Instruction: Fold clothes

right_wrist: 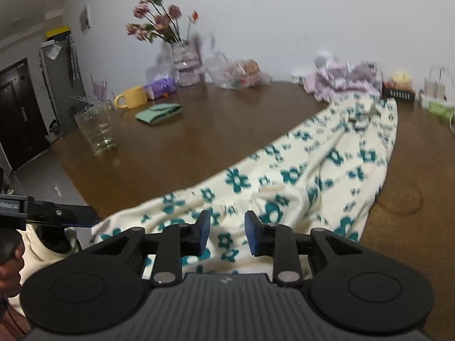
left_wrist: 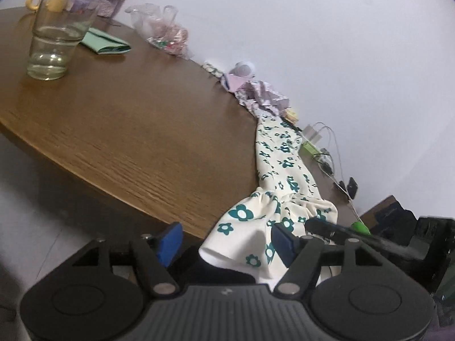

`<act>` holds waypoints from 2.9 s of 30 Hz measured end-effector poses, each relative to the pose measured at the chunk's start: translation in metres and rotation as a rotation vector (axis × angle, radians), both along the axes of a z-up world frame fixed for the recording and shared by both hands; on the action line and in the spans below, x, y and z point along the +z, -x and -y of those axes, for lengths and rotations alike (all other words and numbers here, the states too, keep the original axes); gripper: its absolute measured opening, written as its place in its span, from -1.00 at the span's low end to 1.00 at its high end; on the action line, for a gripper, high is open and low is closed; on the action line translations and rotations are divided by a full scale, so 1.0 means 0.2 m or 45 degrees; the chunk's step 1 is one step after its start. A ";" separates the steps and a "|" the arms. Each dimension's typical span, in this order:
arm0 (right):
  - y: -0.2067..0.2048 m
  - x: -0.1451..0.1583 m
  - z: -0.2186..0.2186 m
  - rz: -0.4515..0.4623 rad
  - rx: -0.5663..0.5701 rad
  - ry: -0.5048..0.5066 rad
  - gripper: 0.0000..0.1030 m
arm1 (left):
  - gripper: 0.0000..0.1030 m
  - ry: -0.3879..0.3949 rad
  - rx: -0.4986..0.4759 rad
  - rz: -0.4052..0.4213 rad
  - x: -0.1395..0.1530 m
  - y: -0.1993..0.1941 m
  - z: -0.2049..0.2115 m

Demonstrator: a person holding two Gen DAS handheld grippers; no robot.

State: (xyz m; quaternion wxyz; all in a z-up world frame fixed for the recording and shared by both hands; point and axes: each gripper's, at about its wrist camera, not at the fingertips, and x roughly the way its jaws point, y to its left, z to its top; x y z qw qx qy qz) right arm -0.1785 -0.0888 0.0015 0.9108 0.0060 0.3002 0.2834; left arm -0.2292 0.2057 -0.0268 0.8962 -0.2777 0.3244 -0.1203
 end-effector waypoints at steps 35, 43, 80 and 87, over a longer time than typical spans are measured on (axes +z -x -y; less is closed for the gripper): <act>0.05 0.08 0.04 -0.029 0.135 -0.252 -0.57 | -0.84 -0.401 -0.562 0.134 0.06 0.02 0.55; 0.12 0.05 0.02 0.070 0.216 -0.085 -0.05 | 0.10 -0.276 -0.682 0.255 0.12 0.12 0.34; 0.35 -0.22 0.18 0.700 0.715 0.577 -0.13 | 0.53 -1.199 -1.331 0.905 -0.11 0.11 0.71; 0.17 -0.09 0.33 0.378 0.632 0.214 -0.77 | 0.53 -1.409 -1.471 1.074 -0.20 0.11 0.70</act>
